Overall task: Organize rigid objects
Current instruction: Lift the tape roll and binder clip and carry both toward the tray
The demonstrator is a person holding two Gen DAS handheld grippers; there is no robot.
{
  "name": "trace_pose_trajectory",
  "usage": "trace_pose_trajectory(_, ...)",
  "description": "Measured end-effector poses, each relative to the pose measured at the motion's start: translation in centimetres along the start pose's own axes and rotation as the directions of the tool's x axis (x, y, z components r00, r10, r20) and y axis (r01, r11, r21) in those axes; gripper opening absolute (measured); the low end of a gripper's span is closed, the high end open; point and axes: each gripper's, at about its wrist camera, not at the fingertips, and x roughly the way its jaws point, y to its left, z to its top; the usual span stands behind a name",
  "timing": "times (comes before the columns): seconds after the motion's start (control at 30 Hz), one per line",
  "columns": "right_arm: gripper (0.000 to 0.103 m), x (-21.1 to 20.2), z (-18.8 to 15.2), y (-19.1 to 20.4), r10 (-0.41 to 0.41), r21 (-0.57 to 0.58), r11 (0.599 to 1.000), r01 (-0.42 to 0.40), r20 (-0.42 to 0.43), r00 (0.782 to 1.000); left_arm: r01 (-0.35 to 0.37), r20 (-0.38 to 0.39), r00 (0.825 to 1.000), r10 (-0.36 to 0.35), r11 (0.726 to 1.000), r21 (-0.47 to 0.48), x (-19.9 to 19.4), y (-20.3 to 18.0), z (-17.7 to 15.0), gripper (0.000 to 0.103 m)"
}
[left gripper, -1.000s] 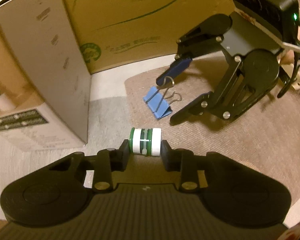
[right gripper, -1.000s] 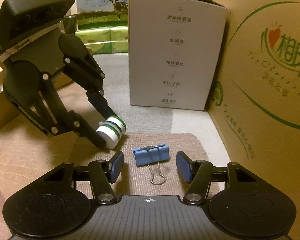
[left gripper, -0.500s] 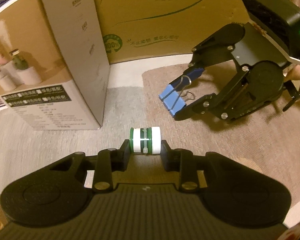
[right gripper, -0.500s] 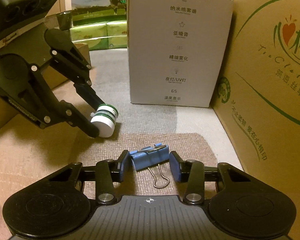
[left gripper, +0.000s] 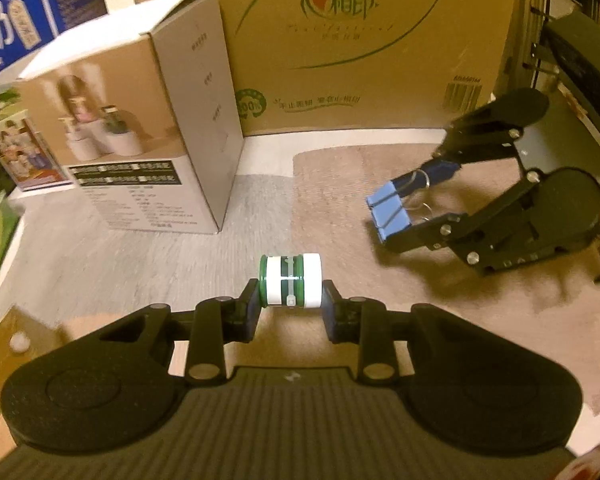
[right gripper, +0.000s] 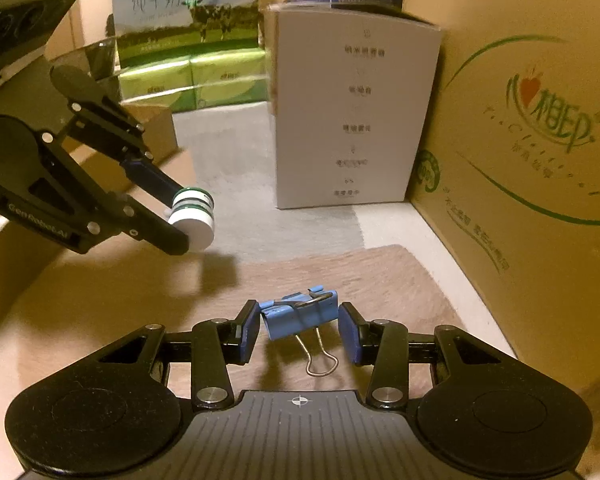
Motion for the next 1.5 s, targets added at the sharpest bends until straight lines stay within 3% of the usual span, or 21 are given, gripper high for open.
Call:
trace_pose_trajectory(0.17, 0.043, -3.2, 0.3, 2.4, -0.022, 0.08, 0.997, 0.021, 0.017, 1.0, -0.016, 0.03, 0.999, 0.018, 0.998, -0.066, -3.2, -1.2, -1.4, 0.028)
trace_pose_trajectory(0.43, 0.043, -8.5, 0.1, 7.6, -0.022, 0.116, 0.993, 0.015, 0.064, 0.998, -0.054, 0.089, 0.994, 0.069, 0.985, -0.164, -9.2, -4.3, -4.7, 0.028)
trace_pose_trajectory(0.87, 0.043, -14.7, -2.0, 14.9, -0.073, 0.181, 0.982, 0.05, 0.125, 0.989, -0.12, 0.176, 0.969, 0.174, 0.952, -0.281, -17.6, -8.6, -9.9, 0.028)
trace_pose_trajectory(1.17, 0.043, -17.4, -4.6, 18.6, -0.098, 0.309, 0.95, 0.049, 0.147, 0.984, -0.147, 0.173, 0.96, 0.22, 0.923, -0.355, -20.6, -11.2, -14.4, 0.028)
trace_pose_trajectory(1.5, 0.043, -18.9, -6.5, 22.9, -0.087, 0.298, 0.954, 0.038, 0.152, 0.985, -0.183, 0.152, 0.948, 0.279, 0.87, -0.459, -23.5, -12.0, -19.1, 0.028)
